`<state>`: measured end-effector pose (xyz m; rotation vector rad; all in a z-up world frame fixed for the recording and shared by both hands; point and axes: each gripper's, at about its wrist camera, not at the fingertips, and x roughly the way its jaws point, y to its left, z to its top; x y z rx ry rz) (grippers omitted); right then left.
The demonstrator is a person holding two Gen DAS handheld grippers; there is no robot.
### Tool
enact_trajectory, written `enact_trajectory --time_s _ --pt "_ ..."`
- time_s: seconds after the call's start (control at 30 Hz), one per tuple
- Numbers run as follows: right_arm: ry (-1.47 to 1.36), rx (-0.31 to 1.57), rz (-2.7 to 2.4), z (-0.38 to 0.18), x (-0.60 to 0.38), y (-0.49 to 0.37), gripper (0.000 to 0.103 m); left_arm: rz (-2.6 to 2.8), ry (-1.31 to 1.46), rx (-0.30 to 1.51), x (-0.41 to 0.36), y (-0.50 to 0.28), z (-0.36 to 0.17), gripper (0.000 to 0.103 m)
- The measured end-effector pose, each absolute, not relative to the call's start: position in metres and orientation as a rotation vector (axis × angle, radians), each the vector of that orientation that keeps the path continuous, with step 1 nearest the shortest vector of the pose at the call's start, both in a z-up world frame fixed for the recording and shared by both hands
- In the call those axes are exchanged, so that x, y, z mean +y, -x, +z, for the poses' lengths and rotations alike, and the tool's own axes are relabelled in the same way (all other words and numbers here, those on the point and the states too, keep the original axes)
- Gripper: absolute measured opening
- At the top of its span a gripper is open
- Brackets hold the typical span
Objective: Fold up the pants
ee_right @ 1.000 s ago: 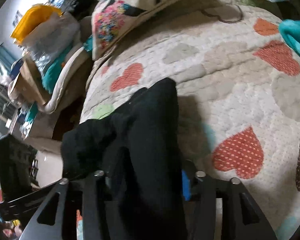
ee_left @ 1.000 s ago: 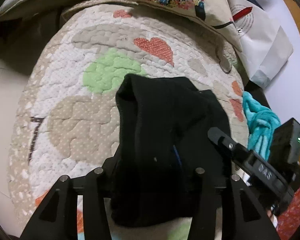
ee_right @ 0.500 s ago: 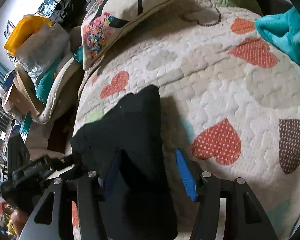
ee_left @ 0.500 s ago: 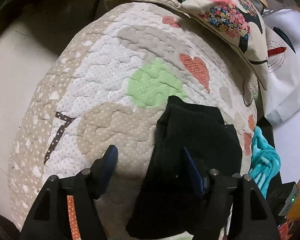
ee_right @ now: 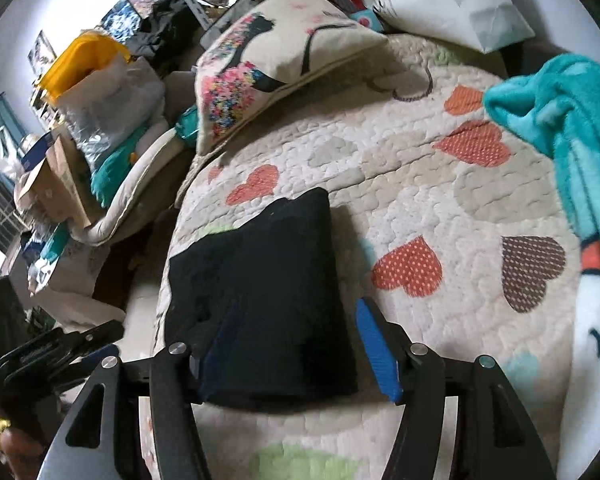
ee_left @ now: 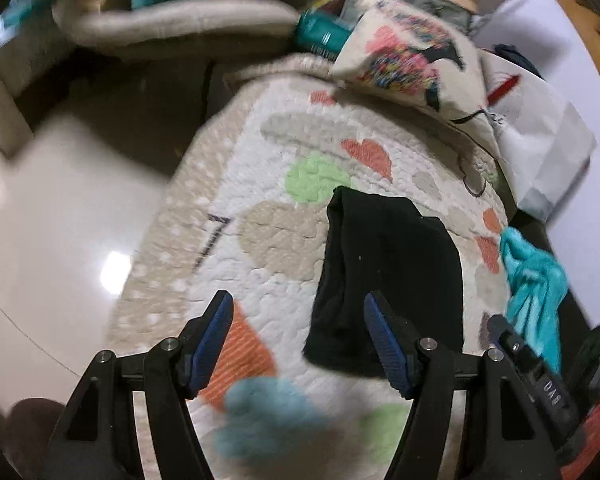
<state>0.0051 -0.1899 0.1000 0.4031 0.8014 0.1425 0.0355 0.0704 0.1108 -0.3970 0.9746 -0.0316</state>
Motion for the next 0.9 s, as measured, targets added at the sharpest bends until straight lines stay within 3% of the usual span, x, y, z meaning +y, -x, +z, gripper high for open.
enact_trajectory --time_s 0.13,0.3,0.47,0.9 --pt "-0.331 0.776 0.138 0.106 -0.177 0.026 0.068 0.024 0.251 0.823 0.055 0.009 0.141 0.068" --pt "-0.261 0.74 0.083 0.109 -0.17 0.068 0.07 0.1 0.166 0.62 0.042 0.06 0.172 0.091" --pt "-0.271 0.715 0.055 0.112 -0.176 0.096 0.071 0.156 0.11 0.428 0.033 0.105 0.2 0.103" --pt "-0.196 0.662 0.051 0.116 -0.16 0.144 0.076 0.163 -0.003 0.468 0.0 0.144 0.2 0.103"
